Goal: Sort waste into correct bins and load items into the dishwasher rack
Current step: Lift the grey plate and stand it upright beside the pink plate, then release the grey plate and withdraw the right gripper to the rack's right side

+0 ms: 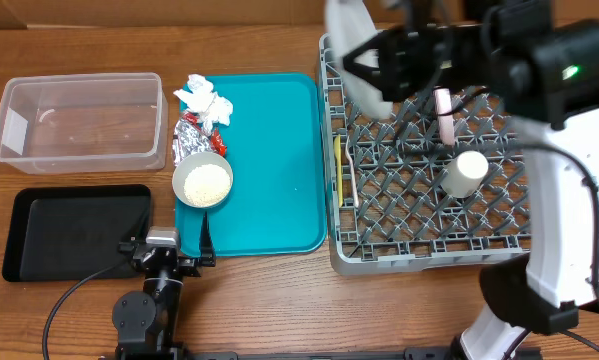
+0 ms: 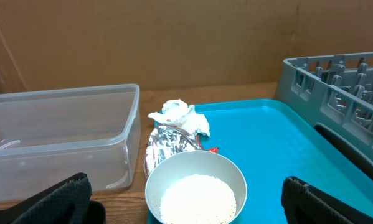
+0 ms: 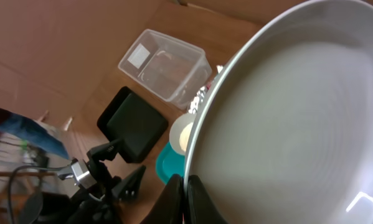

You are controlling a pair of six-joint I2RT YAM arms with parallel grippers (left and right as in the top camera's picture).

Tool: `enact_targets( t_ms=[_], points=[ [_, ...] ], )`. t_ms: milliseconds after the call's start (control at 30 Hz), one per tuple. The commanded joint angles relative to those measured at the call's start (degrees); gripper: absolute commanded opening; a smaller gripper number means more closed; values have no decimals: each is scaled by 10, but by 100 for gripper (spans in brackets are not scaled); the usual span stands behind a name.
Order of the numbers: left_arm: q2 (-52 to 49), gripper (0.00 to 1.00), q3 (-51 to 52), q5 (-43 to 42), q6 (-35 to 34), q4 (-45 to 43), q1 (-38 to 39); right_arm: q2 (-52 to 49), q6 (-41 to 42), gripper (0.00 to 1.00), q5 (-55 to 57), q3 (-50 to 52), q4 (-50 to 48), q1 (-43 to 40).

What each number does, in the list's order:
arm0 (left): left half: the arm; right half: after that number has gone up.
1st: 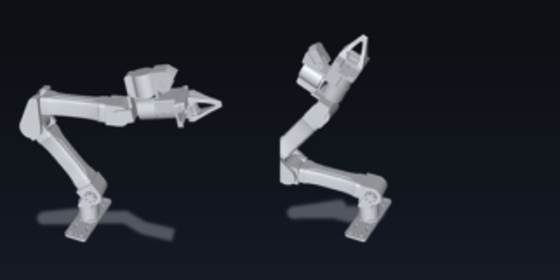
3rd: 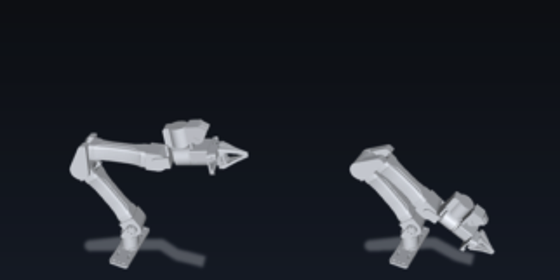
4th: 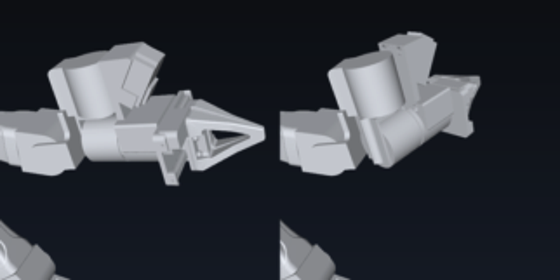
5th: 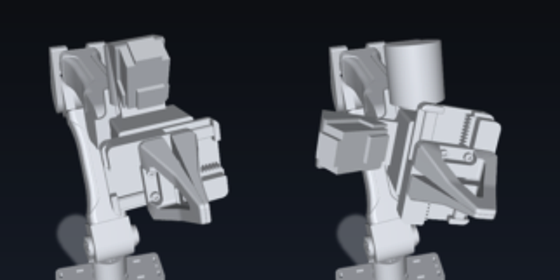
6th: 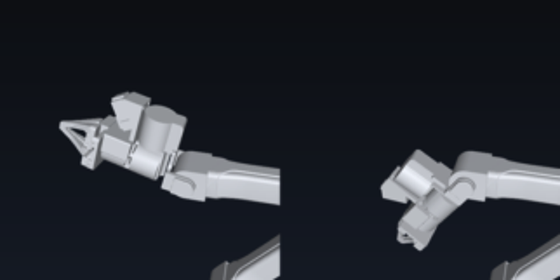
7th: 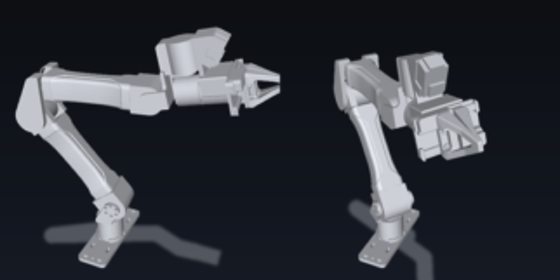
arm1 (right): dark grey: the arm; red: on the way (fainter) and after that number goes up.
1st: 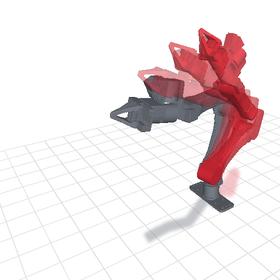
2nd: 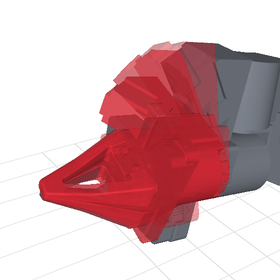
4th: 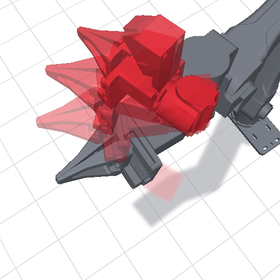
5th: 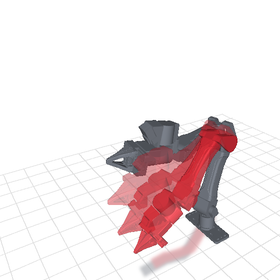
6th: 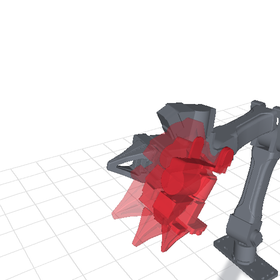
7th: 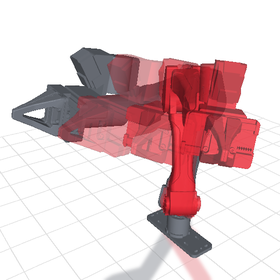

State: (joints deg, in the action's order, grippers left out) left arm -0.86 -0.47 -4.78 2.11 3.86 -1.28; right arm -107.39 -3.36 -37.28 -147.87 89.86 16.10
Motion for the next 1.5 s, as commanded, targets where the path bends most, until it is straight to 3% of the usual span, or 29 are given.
enact_targets(
  t_ms=[0, 233, 533, 767, 1100, 1400, 1433, 1467],
  points=[
    [6, 100, 2, -6, 7, 1, -6, -3, -62, 4, -96, 35, 26, -66],
    [6, 100, 2, -6, 7, 1, -6, -4, -132, 4, -154, 150, 22, -129],
    [6, 100, 2, -6, 7, 1, -6, -5, -132, 4, -155, 322, -138, -176],
    [6, 100, 2, -6, 7, 1, -6, -10, -136, 4, -156, 396, -220, -200],
    [6, 100, 2, -6, 7, 1, -6, -37, -139, 4, -153, 418, -248, -200],
    [6, 100, 2, -6, 7, 1, -6, -47, -138, 4, -144, 418, -217, -200],
    [6, 100, 2, -6, 7, 1, -6, -46, -139, 7, -164, 417, -218, -200],
    [6, 100, 2, -6, 7, 1, -6, -42, -148, 20, -187, 416, -221, -200]
  ],
)
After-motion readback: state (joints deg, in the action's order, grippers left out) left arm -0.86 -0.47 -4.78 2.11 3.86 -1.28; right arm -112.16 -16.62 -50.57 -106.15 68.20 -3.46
